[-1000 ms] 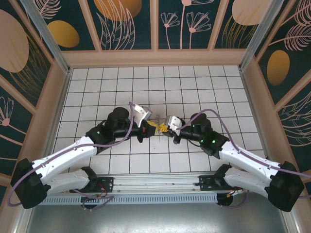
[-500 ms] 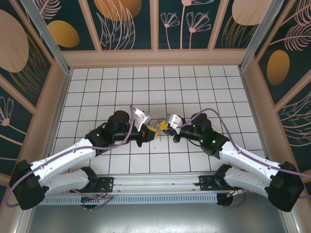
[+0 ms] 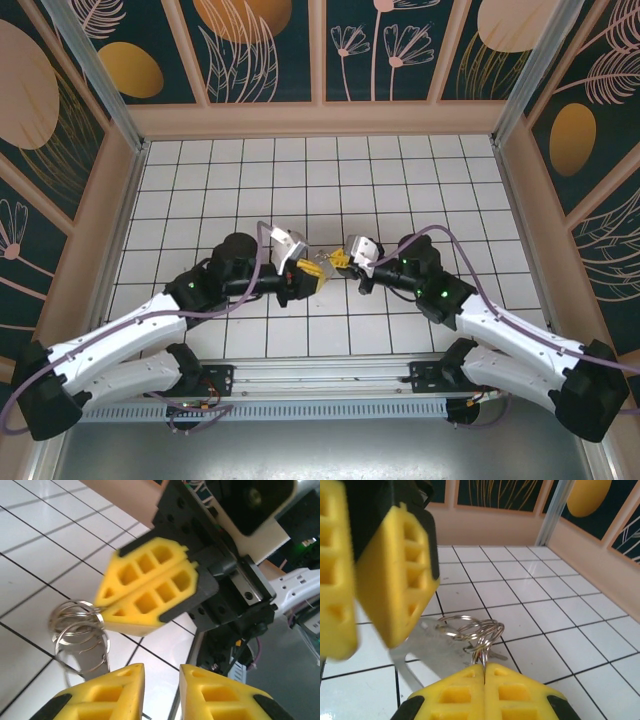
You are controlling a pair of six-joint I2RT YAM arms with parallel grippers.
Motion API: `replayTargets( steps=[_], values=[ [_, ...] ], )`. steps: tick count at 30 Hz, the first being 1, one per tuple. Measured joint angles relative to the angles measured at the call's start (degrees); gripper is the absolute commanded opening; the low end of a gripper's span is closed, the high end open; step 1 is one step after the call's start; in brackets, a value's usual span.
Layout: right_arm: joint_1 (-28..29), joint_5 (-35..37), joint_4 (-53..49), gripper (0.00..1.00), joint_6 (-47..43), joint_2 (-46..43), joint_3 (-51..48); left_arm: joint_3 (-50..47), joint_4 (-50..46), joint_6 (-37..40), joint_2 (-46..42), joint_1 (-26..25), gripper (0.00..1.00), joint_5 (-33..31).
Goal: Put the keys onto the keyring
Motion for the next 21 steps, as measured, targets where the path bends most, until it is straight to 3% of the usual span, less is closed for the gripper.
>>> replayTargets(
  steps=[6,16,21],
  values=[
    [1.0,-1.6,-0.1,0.00,-1.4,-1.2,0.0,4.2,-6.2,3.6,0.6,0.0,0.11,-5.4],
    [3.6,-1.7,-1.0,0.00,-3.4,-1.2,0.0,9.6,-9.7,8.8,2.6,0.0,0.14,-8.4],
    [3.7,-1.9,-1.0,0.00,-3.7,-1.2,0.0,10.4,-10.1,10.1,5.0,0.0,0.09,-8.4]
  ],
)
